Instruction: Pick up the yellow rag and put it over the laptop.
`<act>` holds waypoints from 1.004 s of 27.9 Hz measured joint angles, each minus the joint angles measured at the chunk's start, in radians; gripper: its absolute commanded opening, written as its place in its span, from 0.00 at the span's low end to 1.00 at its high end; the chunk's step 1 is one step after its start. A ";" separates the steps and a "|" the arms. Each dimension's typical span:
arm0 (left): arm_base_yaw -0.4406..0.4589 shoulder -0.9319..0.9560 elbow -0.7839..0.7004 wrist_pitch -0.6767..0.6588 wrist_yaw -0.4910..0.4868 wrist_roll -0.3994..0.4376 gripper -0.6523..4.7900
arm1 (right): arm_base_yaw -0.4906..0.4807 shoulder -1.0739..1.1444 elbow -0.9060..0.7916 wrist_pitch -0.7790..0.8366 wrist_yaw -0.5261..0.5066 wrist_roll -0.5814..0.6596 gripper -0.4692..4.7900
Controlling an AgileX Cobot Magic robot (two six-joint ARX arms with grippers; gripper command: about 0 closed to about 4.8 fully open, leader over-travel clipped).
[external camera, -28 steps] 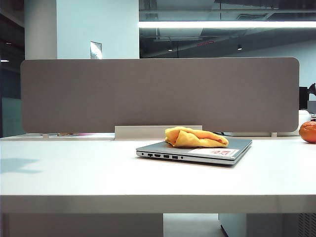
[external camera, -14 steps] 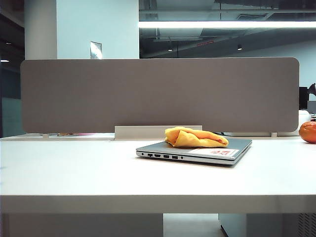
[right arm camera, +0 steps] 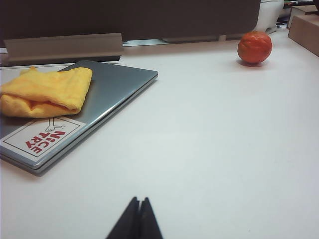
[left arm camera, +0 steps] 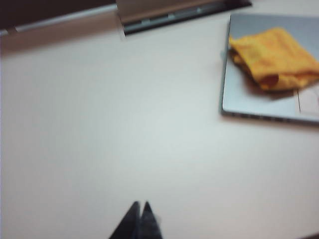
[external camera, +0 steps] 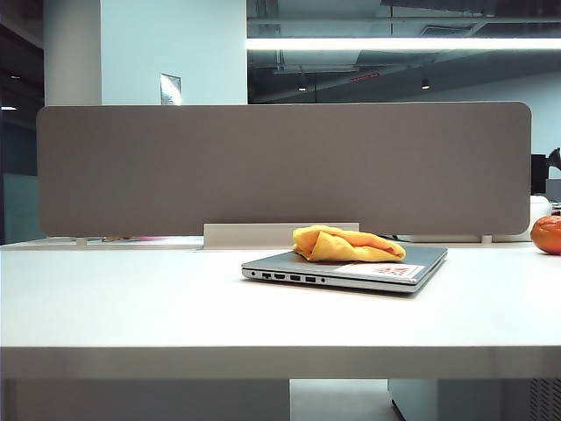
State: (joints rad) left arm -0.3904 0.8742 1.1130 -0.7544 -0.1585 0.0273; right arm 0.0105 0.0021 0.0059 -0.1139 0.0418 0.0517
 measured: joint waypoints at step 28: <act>0.196 -0.176 -0.463 0.498 0.027 0.063 0.11 | 0.001 0.000 0.000 0.000 0.000 0.000 0.08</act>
State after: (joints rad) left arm -0.1944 0.6979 0.6495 -0.2565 -0.1318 0.0902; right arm 0.0113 0.0021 0.0059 -0.1143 0.0418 0.0517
